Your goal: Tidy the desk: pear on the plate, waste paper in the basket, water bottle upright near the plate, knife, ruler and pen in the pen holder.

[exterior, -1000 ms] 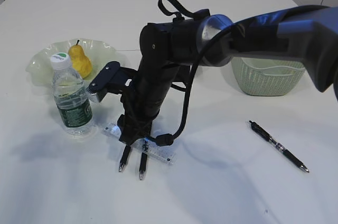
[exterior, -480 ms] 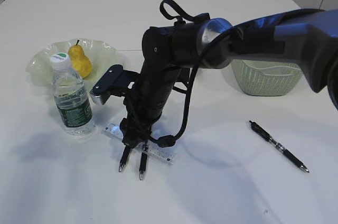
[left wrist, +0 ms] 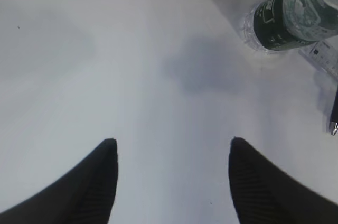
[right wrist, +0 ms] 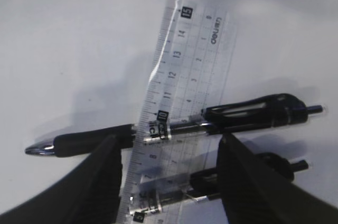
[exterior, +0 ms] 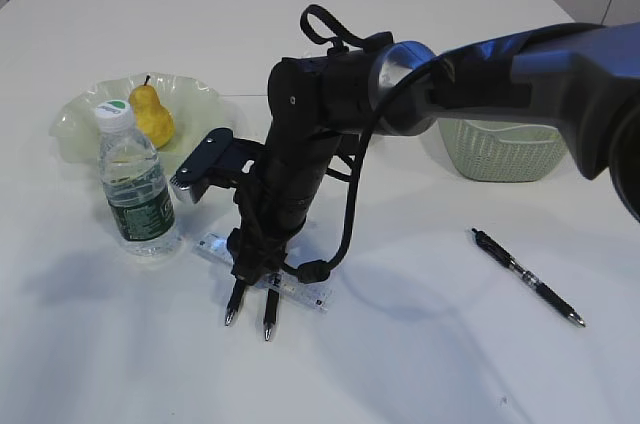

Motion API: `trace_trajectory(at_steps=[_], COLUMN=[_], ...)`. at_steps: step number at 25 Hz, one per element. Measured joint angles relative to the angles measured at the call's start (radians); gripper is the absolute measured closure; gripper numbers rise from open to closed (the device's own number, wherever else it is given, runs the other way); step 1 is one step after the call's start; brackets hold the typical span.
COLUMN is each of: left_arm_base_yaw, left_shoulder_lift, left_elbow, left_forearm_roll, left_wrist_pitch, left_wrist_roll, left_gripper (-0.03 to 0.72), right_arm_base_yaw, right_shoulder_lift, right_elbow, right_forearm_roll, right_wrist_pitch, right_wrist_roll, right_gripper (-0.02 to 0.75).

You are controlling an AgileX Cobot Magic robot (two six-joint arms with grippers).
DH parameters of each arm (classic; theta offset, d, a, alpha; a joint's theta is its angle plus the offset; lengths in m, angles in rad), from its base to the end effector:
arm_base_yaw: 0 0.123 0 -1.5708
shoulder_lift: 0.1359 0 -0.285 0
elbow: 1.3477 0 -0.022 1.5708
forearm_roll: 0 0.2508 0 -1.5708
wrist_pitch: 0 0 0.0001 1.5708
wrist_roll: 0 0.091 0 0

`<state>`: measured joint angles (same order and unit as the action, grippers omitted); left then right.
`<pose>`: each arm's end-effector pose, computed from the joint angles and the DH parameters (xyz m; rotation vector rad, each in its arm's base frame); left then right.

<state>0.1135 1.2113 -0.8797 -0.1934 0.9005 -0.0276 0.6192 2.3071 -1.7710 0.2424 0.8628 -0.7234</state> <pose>0.2234 0.0117 0.2799 -0.3083 2.6843 -0.2151 0.3795 0.2909 0.1311 -1.6255 2.3544 0.2738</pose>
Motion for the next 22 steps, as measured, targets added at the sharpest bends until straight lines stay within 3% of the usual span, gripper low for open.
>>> trace_trajectory(at_steps=[22], left_arm_base_yaw=[0.0], left_shoulder_lift=[0.0], left_elbow=[0.0], left_forearm_roll=[0.002], left_wrist_pitch=[0.0], left_wrist_roll=[0.0], left_gripper=[0.222], right_arm_base_yaw=[0.0], right_shoulder_lift=[0.0], right_elbow=[-0.001], right_forearm_roll=[0.0], right_wrist_pitch=[-0.01], right_wrist_roll=[0.016], right_gripper=[0.309])
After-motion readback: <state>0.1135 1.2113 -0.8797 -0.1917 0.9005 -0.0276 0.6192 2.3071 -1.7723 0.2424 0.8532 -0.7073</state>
